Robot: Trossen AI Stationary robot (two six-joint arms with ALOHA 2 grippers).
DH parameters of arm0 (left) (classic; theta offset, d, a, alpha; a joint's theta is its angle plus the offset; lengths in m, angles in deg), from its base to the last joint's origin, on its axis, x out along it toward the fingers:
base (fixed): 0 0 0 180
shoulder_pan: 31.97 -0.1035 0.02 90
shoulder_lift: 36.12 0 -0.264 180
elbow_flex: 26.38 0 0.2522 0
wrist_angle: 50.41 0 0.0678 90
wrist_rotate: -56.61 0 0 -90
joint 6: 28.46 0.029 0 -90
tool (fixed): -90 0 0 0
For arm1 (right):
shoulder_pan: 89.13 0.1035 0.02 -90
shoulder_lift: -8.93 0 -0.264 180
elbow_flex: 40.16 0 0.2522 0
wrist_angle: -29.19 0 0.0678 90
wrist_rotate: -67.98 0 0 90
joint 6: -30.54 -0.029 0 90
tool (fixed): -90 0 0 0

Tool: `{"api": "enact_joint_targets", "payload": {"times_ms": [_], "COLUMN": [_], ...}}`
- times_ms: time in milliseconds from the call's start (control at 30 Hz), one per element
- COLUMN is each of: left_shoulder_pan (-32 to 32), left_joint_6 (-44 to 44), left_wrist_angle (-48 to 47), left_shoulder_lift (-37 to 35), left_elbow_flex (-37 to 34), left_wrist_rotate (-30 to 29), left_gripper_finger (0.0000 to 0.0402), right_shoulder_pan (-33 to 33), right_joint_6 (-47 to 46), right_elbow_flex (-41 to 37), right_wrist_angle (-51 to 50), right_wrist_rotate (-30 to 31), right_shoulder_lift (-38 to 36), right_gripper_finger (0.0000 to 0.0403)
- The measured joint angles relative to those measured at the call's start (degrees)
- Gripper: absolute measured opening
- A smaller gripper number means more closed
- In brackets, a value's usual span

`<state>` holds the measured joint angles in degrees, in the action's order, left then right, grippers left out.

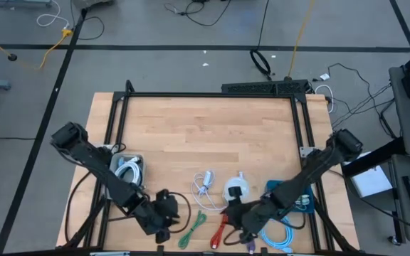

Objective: Pick & Place USB Port
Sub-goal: Put the green USB cable into the blue bin

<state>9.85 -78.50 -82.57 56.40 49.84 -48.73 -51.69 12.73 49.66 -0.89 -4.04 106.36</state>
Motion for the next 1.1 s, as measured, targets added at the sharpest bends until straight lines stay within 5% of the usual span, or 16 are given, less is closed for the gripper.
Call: {"api": "enact_joint_targets", "payload": {"times_ms": [200, 333, 600, 1100], "left_shoulder_pan": [0.9, 3.3, 7.2, 9.6], "left_joint_6": [5.1, 12.6, 17.6, 6.5], "left_wrist_angle": [5.9, 9.7, 7.1, -2.9], "left_shoulder_lift": [-0.1, -1.2, -1.3, -2.3], "left_elbow_flex": [0.0, 0.1, 0.0, 0.0], "left_wrist_rotate": [3.4, -5.1, -22.9, -29.3], "left_gripper_finger": [0.0171, 0.0187, 0.0189, 0.0189], "right_shoulder_pan": [-2.4, -4.8, -7.7, -6.4], "right_joint_6": [6.2, 8.4, 13.0, 17.0], "right_elbow_flex": [0.0, 2.5, 14.2, 29.5], "right_wrist_angle": [10.6, 12.3, 2.0, -16.9], "right_wrist_rotate": [-7.3, -10.5, -13.6, -13.4], "right_shoulder_lift": [3.7, 6.8, 15.2, 16.1], "right_gripper_finger": [0.0131, 0.0131, 0.013, 0.013]}}
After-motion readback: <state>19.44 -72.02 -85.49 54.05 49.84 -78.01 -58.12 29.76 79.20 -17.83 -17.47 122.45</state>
